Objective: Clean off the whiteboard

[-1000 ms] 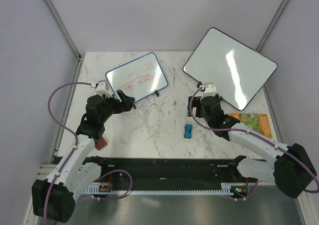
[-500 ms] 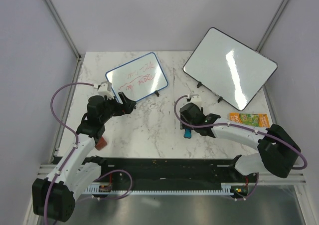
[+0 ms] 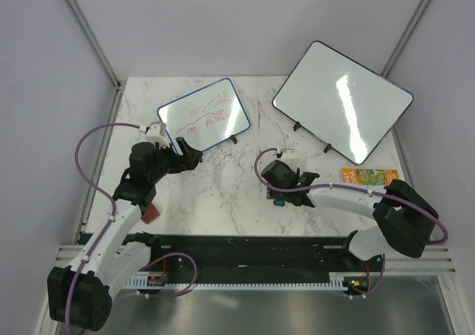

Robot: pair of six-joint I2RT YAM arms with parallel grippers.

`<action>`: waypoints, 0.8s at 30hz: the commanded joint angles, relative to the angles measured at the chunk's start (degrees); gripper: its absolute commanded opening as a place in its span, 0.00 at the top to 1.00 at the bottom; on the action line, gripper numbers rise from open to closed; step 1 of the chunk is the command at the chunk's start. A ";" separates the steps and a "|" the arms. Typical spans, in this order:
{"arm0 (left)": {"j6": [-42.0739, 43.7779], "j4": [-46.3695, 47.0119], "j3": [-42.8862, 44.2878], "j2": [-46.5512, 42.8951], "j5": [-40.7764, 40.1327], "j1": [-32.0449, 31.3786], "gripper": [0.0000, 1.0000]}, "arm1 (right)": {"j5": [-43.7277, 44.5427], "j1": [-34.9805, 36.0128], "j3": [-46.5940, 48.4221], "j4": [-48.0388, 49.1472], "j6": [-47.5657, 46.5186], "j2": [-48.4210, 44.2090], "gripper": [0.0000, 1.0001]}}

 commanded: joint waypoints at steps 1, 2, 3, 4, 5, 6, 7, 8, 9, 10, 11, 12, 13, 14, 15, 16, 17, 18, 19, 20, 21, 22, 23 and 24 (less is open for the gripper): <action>-0.23 -0.03 1.67 -0.47 0.40 0.08 0.01 | 1.64 0.35 0.30 0.34 1.84 1.10 0.38; -0.23 -0.03 1.67 -0.48 0.14 -0.01 0.01 | 1.72 0.35 0.21 0.25 1.92 1.28 0.38; -0.14 -0.03 1.67 -0.65 -0.39 -0.01 0.01 | 1.90 0.35 0.13 0.34 2.01 1.54 0.38; -0.23 -0.03 1.67 -0.74 -0.57 -0.01 0.01 | 2.08 0.35 0.04 0.34 2.10 1.89 0.38; -0.23 -0.03 1.76 -1.09 -0.74 0.08 0.01 | 2.08 0.35 -0.05 0.34 2.19 1.99 0.39; -0.23 -0.03 1.85 -1.27 -0.92 0.08 0.01 | 2.34 0.35 -0.14 0.34 2.10 2.16 0.39; -0.23 -0.03 1.93 -1.27 -1.09 0.08 0.01 | 2.43 0.35 -0.23 0.34 2.01 2.60 0.39; -0.14 -0.03 2.02 -1.53 -1.09 -0.01 0.01 | 2.60 0.35 -0.14 0.34 2.01 2.86 0.39; -0.14 -0.03 2.11 -1.53 -1.44 -0.01 0.01 | 2.52 0.35 -0.23 0.34 2.10 3.04 0.40; -0.14 -0.03 2.02 -1.62 -1.53 0.08 0.01 | 2.86 0.26 -0.31 0.34 2.10 3.39 0.52; -0.14 -0.03 2.11 -1.62 -1.45 -0.01 0.01 | 3.04 0.35 -0.49 0.25 2.71 3.39 0.71; -0.14 -0.03 2.11 -1.71 -1.53 0.08 0.01 | 3.22 0.35 -0.66 0.34 2.97 3.22 0.71; -0.14 -0.03 2.11 -1.71 -1.53 -0.01 0.01 | 3.31 0.35 -0.93 0.43 2.98 3.04 0.71; -0.06 -0.03 2.02 -1.71 -1.62 0.08 0.01 | 3.39 0.35 -1.02 0.52 2.89 3.04 0.71; -0.05 -0.03 1.94 -1.71 -1.88 -0.01 0.01 | 3.48 0.35 -1.02 0.52 2.63 3.13 0.71; -0.05 -0.03 1.94 -1.62 -2.06 -0.01 0.01 | 3.40 0.35 -0.93 0.43 2.54 3.65 0.71; -0.14 -0.03 1.85 -1.62 -2.24 -0.01 0.01 | 3.40 0.35 -0.93 0.43 2.28 3.92 0.71; -0.23 -0.03 1.85 -1.27 -2.85 0.08 0.01 | 3.31 0.35 -0.84 0.52 2.10 4.27 0.71; -0.32 -0.21 1.85 -1.09 -3.46 -0.01 0.01 | 3.22 0.35 -0.84 0.60 2.10 4.36 0.72; -0.58 -0.12 1.85 -1.00 -4.42 -0.01 0.01 | 3.13 0.35 -0.84 0.69 1.92 4.53 0.73; -0.67 -0.12 1.76 -0.31 -5.04 -0.01 0.01 | 3.13 0.35 -0.93 0.87 1.84 4.27 0.74; -1.02 -0.12 1.76 -0.04 -5.75 -0.01 0.01 | 3.31 0.35 -1.10 1.04 1.66 3.92 0.75; -1.28 -0.21 1.76 0.40 -8.02 -0.01 0.01 | 3.39 0.26 -1.19 1.31 1.49 3.57 0.75; -1.63 -0.30 1.85 0.92 -9.34 -0.01 0.01 | 4.00 0.35 -1.19 1.40 0.96 2.70 0.75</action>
